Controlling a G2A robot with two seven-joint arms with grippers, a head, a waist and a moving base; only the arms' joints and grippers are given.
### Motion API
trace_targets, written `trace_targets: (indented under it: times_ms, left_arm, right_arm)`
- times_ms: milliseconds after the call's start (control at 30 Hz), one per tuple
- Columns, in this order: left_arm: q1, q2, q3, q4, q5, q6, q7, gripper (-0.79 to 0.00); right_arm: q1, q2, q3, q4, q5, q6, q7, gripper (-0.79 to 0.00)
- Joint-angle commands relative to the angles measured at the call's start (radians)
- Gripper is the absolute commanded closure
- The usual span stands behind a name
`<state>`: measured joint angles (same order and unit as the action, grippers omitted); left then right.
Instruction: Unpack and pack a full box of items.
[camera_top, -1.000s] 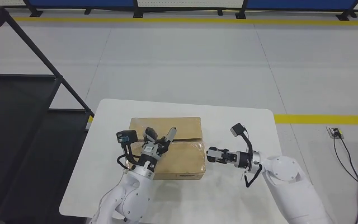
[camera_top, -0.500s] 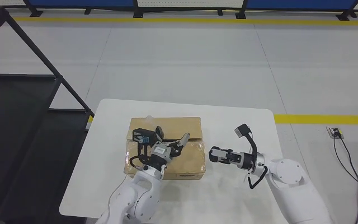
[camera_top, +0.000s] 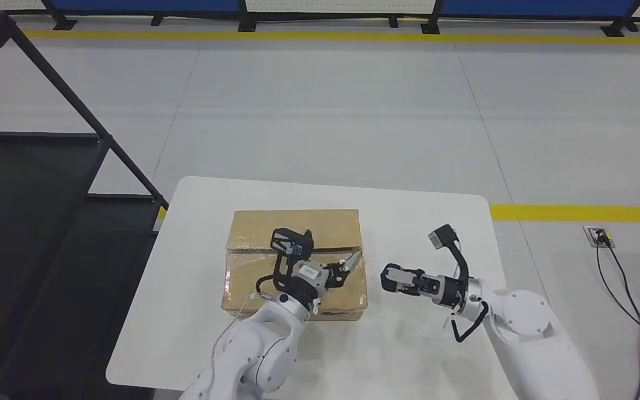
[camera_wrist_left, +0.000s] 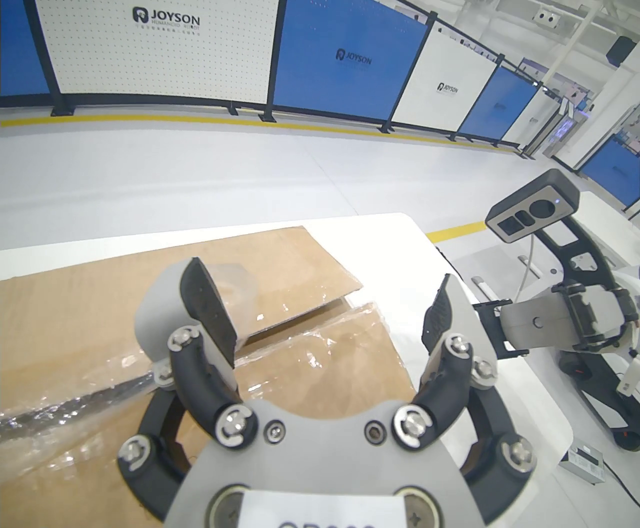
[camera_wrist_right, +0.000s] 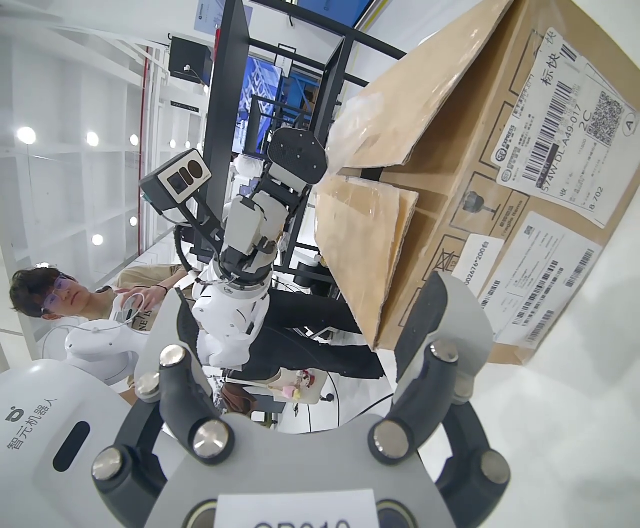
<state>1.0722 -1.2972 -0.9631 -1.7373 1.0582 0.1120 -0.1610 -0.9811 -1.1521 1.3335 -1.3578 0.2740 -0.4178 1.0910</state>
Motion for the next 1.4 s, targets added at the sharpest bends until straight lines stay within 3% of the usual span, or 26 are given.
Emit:
trace_targets:
  times_ms: [0,167,300,567,733,933,1133,1367]
  left_arm:
    - [-0.003,-0.003,0.008,0.002,0.005,-0.001,-0.004,-0.785]
    - [0.004,-0.01,0.014,-0.011,0.02,-0.003,0.012,-0.785]
    - [0.052,-0.008,-0.027,-0.07,0.024,0.019,0.084,-0.785]
    - [0.245,0.021,-0.285,-0.203,-0.098,-0.036,0.185,-0.785]
    - [0.332,0.035,-0.432,-0.18,-0.224,-0.122,0.169,-0.785]
    - [0.37,0.04,-0.538,-0.124,-0.35,-0.182,0.192,-0.785]
    - [0.414,0.042,-0.586,-0.106,-0.392,-0.223,0.223,-0.785]
    - [0.448,0.04,-0.6,-0.096,-0.407,-0.263,0.255,-0.785]
  right_arm:
    - [-0.001,0.002,0.0,-0.001,0.0,-0.001,-0.001,-0.785]
    - [-0.001,0.005,0.0,0.004,0.008,-0.004,-0.006,-0.785]
    - [0.0,0.005,0.004,0.003,0.035,-0.042,-0.033,-0.785]
    - [0.014,0.003,-0.027,-0.072,0.002,-0.092,-0.077,-0.785]
    - [0.088,-0.013,-0.125,-0.095,-0.07,-0.018,-0.115,-0.785]
    - [0.22,-0.054,-0.287,-0.055,-0.125,0.091,-0.197,-0.785]
    - [0.335,-0.102,-0.447,-0.027,-0.224,0.142,-0.267,-0.785]
    - [0.428,-0.156,-0.575,0.011,-0.418,0.176,-0.467,-0.785]
